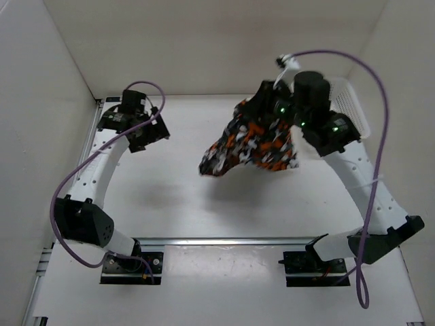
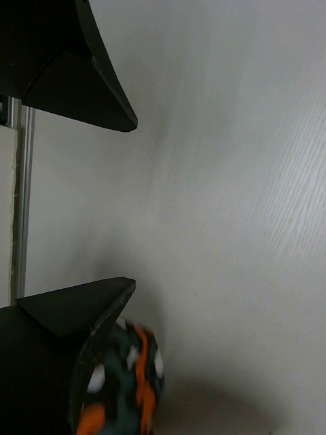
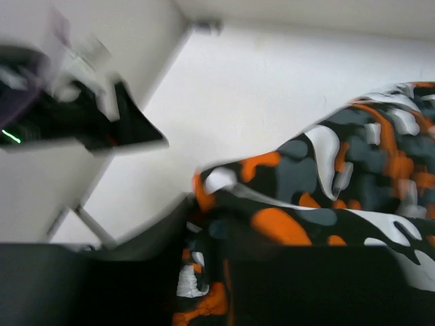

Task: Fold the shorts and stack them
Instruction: Move the shorts to the center of the board, then flatten the shorts out

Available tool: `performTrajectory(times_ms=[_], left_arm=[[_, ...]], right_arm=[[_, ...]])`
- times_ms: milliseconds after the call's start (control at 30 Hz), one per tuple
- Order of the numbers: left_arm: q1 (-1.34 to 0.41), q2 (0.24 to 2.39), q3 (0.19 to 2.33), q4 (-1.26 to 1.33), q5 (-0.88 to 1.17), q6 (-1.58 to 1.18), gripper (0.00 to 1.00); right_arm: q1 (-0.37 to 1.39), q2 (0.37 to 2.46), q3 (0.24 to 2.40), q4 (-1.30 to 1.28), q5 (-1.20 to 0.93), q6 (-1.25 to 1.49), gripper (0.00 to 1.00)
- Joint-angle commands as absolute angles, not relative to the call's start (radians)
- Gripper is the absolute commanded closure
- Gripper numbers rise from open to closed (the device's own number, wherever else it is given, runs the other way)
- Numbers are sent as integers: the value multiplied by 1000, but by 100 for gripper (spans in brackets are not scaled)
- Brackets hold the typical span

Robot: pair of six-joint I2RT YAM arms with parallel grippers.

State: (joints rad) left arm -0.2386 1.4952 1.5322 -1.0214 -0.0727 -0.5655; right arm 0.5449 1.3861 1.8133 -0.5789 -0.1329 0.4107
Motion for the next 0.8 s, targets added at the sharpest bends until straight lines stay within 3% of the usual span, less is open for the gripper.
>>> performTrajectory(times_ms=[0, 33, 67, 167, 333, 400, 533, 767], left_arm=[[-158, 1382, 1525, -1083, -15, -519, 0], [-144, 1382, 1510, -1083, -15, -518, 0], [-135, 1367, 1496, -1083, -15, -506, 0], [-124, 1358, 1471, -1083, 14, -482, 0], [-204, 1310, 1239, -1033, 72, -527, 4], [-224, 1272, 1069, -978, 97, -566, 4], [-271, 1259, 873, -868, 179, -685, 4], [-368, 1390, 854, -773, 163, -716, 1]], right_arm=[[577, 1371, 1617, -607, -64, 385, 57], [560, 1371, 1538, -620, -29, 397, 39], [520, 1388, 1519, -687, 12, 432, 33], [401, 1408, 1487, -782, 57, 485, 33], [382, 1260, 1328, -735, -9, 517, 57], [396, 1227, 1251, -706, -75, 558, 57], [471, 1206, 1063, -597, -249, 644, 28], [670, 1318, 864, -402, -365, 801, 23]])
